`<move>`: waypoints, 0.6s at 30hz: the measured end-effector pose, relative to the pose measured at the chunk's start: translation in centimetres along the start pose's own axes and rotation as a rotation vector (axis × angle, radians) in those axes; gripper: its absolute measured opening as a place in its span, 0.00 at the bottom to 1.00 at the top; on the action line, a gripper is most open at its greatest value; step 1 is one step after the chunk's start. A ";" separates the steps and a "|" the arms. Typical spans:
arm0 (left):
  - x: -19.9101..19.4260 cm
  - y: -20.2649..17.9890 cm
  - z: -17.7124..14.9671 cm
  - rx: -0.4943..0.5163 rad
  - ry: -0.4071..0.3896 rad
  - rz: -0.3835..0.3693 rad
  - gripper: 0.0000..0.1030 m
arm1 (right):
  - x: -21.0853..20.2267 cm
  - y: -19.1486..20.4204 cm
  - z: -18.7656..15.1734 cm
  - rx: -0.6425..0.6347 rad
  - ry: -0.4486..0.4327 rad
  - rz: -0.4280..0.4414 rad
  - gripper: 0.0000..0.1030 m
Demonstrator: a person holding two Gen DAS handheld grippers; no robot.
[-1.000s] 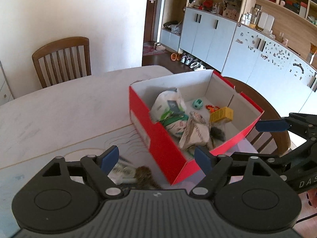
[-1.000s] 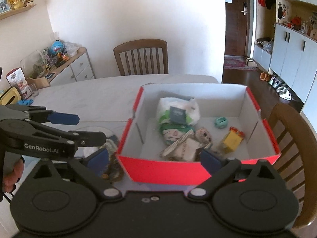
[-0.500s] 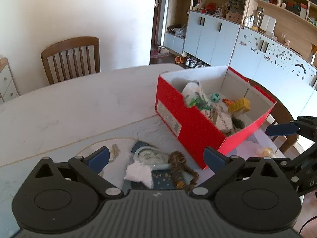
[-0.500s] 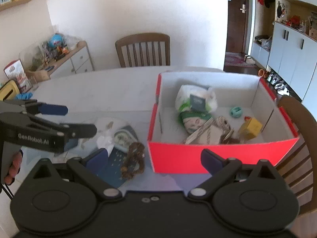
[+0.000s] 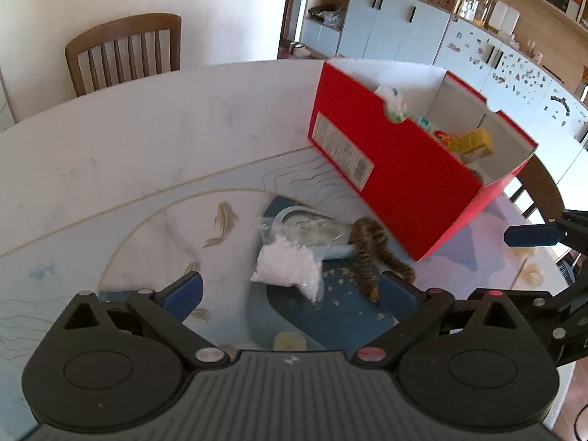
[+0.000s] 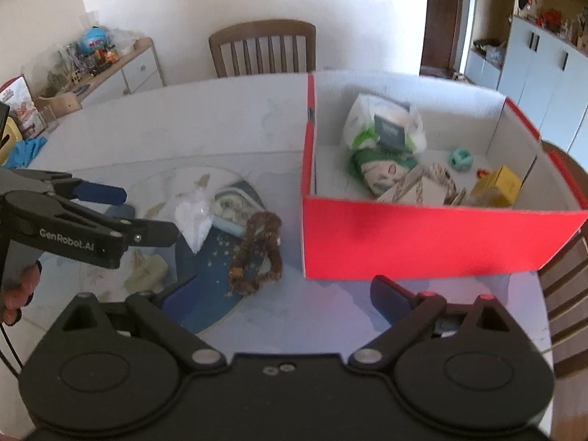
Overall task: Organize objects
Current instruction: 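Move both tools back over the remaining items on the table, then grasp the clear bag of white crystals with left tool while right tool grasps the brown fuzzy toy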
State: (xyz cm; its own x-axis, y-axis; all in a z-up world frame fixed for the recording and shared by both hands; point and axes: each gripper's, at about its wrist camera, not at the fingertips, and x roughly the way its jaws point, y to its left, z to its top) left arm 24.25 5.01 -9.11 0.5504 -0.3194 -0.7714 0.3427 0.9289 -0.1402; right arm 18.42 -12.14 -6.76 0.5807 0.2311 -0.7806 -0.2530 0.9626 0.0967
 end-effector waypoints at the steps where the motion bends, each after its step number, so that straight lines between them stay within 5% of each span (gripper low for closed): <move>1: 0.4 0.2 -0.1 0.001 0.001 0.002 0.99 | 0.3 0.0 -0.1 0.006 0.004 -0.005 0.92; 18: 3.7 1.0 -0.2 0.025 -0.023 0.017 0.99 | 5.0 0.4 -0.2 0.131 0.049 0.028 0.63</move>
State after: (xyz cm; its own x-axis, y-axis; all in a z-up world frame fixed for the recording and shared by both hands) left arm 26.48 4.83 -12.24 0.5738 -0.3080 -0.7589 0.3520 0.9294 -0.1111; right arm 21.04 -10.66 -10.74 0.5354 0.2543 -0.8054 -0.1640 0.9667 0.1963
